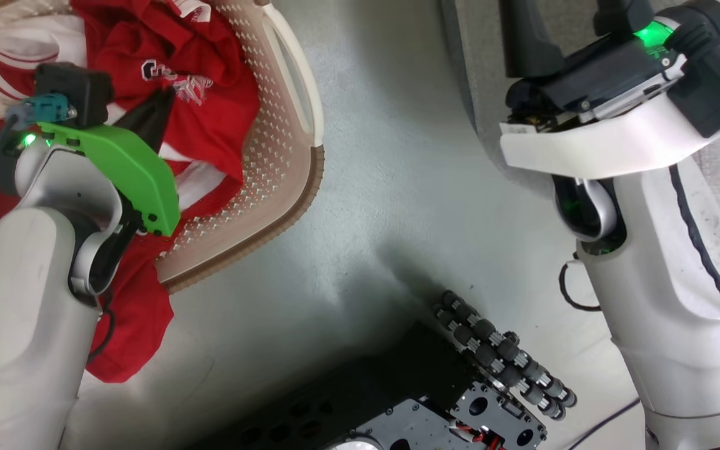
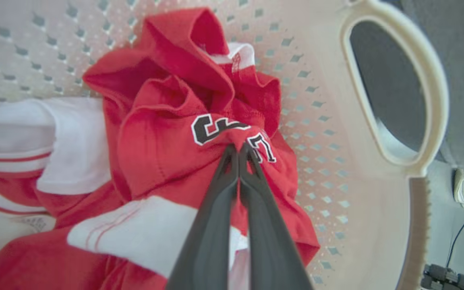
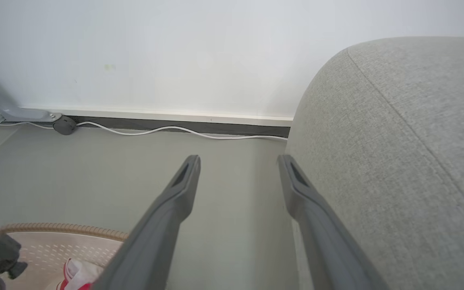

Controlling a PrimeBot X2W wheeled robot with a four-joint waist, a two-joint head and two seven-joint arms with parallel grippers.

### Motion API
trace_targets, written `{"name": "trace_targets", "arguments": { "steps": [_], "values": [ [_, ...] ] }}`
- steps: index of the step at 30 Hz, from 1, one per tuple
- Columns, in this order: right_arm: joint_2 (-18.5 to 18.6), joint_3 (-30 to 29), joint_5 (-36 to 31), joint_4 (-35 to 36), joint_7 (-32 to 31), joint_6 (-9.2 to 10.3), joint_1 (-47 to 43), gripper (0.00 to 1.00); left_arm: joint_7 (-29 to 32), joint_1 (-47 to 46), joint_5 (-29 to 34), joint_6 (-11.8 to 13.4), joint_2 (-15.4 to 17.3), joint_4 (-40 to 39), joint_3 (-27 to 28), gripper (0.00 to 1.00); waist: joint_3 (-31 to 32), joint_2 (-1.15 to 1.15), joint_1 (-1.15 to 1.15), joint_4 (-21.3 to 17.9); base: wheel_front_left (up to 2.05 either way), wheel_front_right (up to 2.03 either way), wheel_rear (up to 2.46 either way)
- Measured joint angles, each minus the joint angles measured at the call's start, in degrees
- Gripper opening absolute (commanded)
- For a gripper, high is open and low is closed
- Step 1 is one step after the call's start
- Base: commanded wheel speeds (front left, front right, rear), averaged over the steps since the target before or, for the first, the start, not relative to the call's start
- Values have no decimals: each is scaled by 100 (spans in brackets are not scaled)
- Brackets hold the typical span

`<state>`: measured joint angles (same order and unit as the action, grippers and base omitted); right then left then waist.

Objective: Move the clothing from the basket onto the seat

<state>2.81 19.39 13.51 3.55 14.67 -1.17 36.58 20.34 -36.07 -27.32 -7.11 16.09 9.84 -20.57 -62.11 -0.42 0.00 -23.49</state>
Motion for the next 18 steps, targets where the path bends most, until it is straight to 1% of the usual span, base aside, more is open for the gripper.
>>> {"name": "trace_targets", "arguments": {
  "steps": [1,7,12,14,18],
  "values": [
    [1,-89,-76,-57,0,-1,4,100,-266,-15,-66,0,-27,-127,-9,0,82,0,0,7,0,0,0],
    [4,-409,-402,-129,0,-27,2,100,-1000,68,-380,0,-198,-428,102,0,431,0,0,145,0,0,0],
    [73,-710,-426,-109,0,-37,-7,100,-1678,358,-486,0,-282,-613,248,0,746,0,0,387,0,0,0],
    [82,-769,-427,-94,0,-68,-6,100,-1797,415,-510,0,-312,-654,263,0,812,0,0,446,0,0,0],
    [229,-880,-554,-44,0,-135,-4,100,-2248,569,-653,0,-425,-827,211,0,1078,0,0,692,0,0,0]
  ]
}}
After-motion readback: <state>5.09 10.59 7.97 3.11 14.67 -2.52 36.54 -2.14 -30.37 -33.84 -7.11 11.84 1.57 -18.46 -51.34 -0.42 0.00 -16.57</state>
